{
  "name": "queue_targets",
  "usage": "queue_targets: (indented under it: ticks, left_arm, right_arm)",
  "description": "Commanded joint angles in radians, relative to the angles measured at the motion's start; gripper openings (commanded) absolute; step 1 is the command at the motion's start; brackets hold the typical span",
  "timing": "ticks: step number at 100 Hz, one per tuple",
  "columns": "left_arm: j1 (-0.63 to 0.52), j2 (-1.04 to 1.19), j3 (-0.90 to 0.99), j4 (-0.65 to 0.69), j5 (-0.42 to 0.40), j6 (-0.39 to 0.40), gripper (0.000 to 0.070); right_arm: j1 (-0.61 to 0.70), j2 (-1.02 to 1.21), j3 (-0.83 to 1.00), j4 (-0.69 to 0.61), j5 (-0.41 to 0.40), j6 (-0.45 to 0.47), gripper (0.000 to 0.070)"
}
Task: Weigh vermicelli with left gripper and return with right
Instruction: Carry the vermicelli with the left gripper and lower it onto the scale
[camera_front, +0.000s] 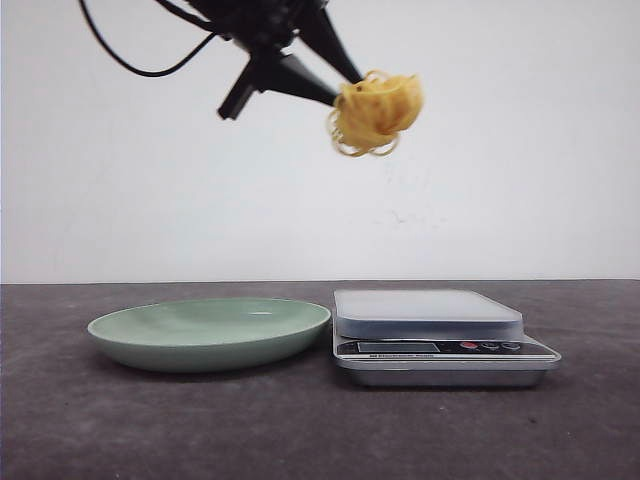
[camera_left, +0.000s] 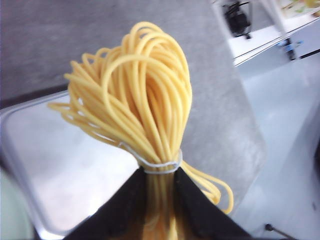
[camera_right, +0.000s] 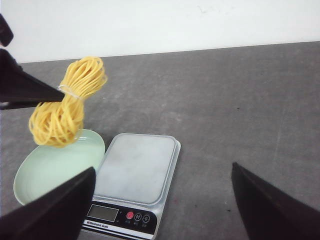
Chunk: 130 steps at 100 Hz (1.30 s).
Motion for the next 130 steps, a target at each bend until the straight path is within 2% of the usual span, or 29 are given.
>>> queue_targets:
  ticks: [1,87,94,102,106,120,130]
  left_arm:
    - [-0.014,0.039,0.020,0.023,0.002,-0.027,0.0005]
    - [-0.061,0.302,0.020,0.072,0.007,-0.033,0.0007]
    - [-0.062,0.305,0.020,0.079,0.007,-0.033,0.0093]
    - [-0.062,0.305,0.021,0.093,0.012,-0.034,0.0303]
    - [-0.062,0.304,0.025,0.093,0.024,-0.033,0.0360]
    - [-0.048,0.299,0.048,0.090,0.105,-0.025,0.0352]
    - [-0.039,0.272,0.068,0.067,0.111,-0.004,0.0347]
  right_arm:
    - [-0.001,0.002,0.014,0.009,0.000,-0.011,0.0551]
    - [-0.001,0.002,0.014,-0.014,-0.001,-0.011,0.0551]
    - [-0.001,0.002,0.014,-0.020,-0.002,-0.011,0.0551]
    - [-0.001,0.002,0.014,-0.022,-0.003,-0.012,0.0551]
    - [-0.001,0.002,0.014,-0.022,-0.003,-0.012,0.0551]
    - [-0.001,0.002,0.014,-0.026,-0.003,-0.021,0.0551]
    - [-0.001,0.002,0.014,-0.030,-0.003,-0.026,0.0551]
